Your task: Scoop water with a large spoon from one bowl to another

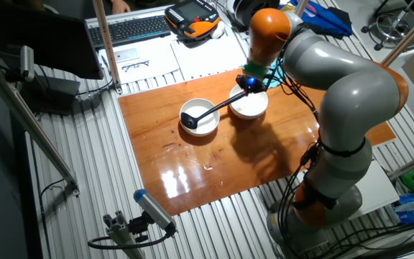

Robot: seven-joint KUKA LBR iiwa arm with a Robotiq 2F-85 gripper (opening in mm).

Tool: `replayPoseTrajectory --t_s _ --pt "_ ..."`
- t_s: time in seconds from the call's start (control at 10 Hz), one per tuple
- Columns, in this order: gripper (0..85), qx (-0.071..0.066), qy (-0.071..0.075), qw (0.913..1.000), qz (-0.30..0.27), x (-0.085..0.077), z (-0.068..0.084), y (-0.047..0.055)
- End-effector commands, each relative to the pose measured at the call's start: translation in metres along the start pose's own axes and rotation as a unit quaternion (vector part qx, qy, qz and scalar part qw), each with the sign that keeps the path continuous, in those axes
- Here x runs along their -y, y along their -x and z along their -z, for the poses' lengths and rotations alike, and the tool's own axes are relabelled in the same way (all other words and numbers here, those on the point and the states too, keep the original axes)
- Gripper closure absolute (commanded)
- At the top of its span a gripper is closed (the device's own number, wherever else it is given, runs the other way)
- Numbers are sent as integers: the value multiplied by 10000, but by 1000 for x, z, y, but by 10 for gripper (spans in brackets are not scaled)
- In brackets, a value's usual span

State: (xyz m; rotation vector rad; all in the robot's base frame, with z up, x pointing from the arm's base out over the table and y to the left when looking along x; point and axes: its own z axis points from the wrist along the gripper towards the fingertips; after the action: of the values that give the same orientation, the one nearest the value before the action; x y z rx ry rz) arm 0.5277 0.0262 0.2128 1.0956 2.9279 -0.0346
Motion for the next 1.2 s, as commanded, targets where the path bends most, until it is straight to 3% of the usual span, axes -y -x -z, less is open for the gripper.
replayPoseTrajectory --t_s 0.0,0.2,0.3,0.4,0.5,0.8,1.1 --pt "850 40 -36 9997 248 2 1 -1" --pt "850 84 -167 9958 898 6 4 -1" --pt "850 22 -153 9932 1157 10 6 1" --pt "850 -89 -33 9931 1173 13 8 2" --pt "850 -55 -55 9920 1256 14 10 1" --pt "850 -101 71 9902 1393 18 16 -6" --pt "850 -60 125 9878 1552 20 17 -7"
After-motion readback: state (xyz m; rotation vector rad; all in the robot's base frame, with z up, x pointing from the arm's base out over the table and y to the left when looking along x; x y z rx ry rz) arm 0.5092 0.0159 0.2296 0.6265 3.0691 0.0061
